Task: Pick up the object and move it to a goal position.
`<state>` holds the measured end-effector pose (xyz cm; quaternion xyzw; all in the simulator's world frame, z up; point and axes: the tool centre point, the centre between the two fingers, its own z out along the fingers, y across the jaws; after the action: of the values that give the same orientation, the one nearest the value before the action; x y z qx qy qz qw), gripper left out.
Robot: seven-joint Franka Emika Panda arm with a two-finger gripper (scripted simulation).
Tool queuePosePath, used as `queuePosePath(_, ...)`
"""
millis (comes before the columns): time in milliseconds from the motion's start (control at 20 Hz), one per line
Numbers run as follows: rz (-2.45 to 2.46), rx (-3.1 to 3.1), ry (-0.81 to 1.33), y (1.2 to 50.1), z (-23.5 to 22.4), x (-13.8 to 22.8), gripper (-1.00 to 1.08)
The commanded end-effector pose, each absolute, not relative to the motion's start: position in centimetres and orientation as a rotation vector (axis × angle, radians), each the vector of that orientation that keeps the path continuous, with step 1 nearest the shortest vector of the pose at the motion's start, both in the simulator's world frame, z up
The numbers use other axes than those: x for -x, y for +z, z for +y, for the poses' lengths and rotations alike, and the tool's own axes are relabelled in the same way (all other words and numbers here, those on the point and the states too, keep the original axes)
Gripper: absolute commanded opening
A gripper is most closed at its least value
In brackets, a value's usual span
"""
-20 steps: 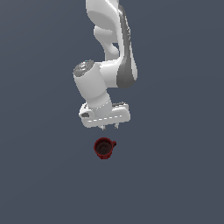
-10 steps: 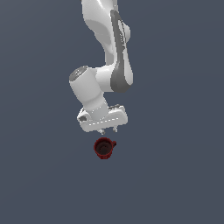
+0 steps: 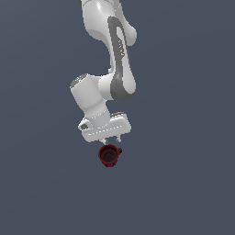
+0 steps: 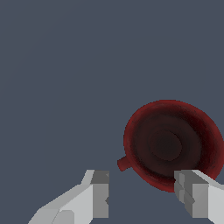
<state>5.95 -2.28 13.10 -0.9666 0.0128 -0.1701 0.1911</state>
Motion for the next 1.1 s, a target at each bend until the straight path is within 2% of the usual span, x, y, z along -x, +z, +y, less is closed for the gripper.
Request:
queuePosePath(0,0.041,2.703,-0.517,12.8,-2.6,-6.2,0.28)
queuePosePath(1050,0.084,2.668,-0.85,11.1,-5.9,-8.1,0.28)
